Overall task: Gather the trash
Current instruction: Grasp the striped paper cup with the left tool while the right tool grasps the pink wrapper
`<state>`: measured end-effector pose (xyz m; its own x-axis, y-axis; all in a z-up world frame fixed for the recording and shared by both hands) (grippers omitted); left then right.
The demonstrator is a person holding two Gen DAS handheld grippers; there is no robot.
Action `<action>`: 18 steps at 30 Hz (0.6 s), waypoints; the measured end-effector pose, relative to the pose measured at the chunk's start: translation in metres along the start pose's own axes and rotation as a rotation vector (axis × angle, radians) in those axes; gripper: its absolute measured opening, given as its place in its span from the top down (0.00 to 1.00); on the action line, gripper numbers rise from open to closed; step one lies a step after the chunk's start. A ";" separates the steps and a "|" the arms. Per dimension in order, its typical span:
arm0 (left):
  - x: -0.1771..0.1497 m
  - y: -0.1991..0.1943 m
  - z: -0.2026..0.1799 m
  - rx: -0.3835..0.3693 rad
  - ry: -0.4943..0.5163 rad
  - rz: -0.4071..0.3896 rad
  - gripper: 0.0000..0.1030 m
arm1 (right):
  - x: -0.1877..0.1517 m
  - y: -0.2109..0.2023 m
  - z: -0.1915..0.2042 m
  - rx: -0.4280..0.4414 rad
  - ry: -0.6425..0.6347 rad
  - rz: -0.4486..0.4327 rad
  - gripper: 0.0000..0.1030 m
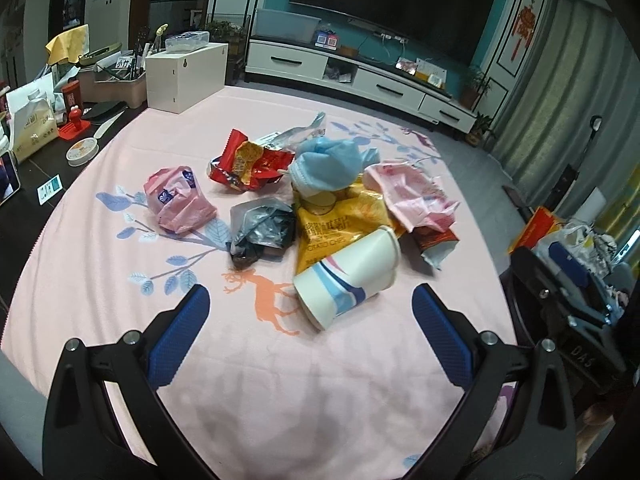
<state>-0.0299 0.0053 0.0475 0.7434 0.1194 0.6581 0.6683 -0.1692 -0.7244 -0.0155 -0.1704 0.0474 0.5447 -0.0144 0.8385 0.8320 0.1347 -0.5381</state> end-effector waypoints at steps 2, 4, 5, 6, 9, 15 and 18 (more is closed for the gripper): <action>0.000 -0.003 0.000 -0.011 -0.005 -0.006 0.03 | -0.001 0.002 -0.001 0.025 0.033 0.021 0.03; 0.000 -0.004 0.000 -0.022 -0.008 -0.007 0.03 | -0.002 0.002 -0.001 0.063 0.073 0.043 0.03; 0.001 -0.005 0.001 -0.027 -0.012 -0.008 0.03 | -0.002 0.003 -0.001 0.086 0.090 0.051 0.03; 0.001 -0.005 0.001 -0.030 -0.015 -0.008 0.03 | -0.002 0.002 0.000 0.096 0.097 0.054 0.03; 0.002 -0.005 0.003 -0.047 -0.027 -0.005 0.03 | -0.003 0.001 0.003 0.099 0.089 0.060 0.03; 0.003 -0.005 0.005 -0.081 -0.056 -0.008 0.03 | -0.002 -0.004 0.007 0.100 0.074 0.056 0.03; 0.005 -0.002 0.009 -0.141 -0.092 -0.009 0.05 | 0.000 -0.002 0.007 0.126 0.096 0.070 0.03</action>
<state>-0.0275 0.0153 0.0499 0.7409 0.2099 0.6380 0.6698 -0.3021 -0.6784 -0.0181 -0.1640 0.0486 0.6137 -0.0944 0.7839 0.7750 0.2620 -0.5752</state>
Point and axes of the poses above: each gripper's, at about its wrist camera, not at the fingertips, and y roughly the way its jaws point, z to its left, x to its top, the point moved 8 cm from there along y, roughly the way its jaws point, and after that the axes turned 2 degrees about x, right-handed, at the moved point
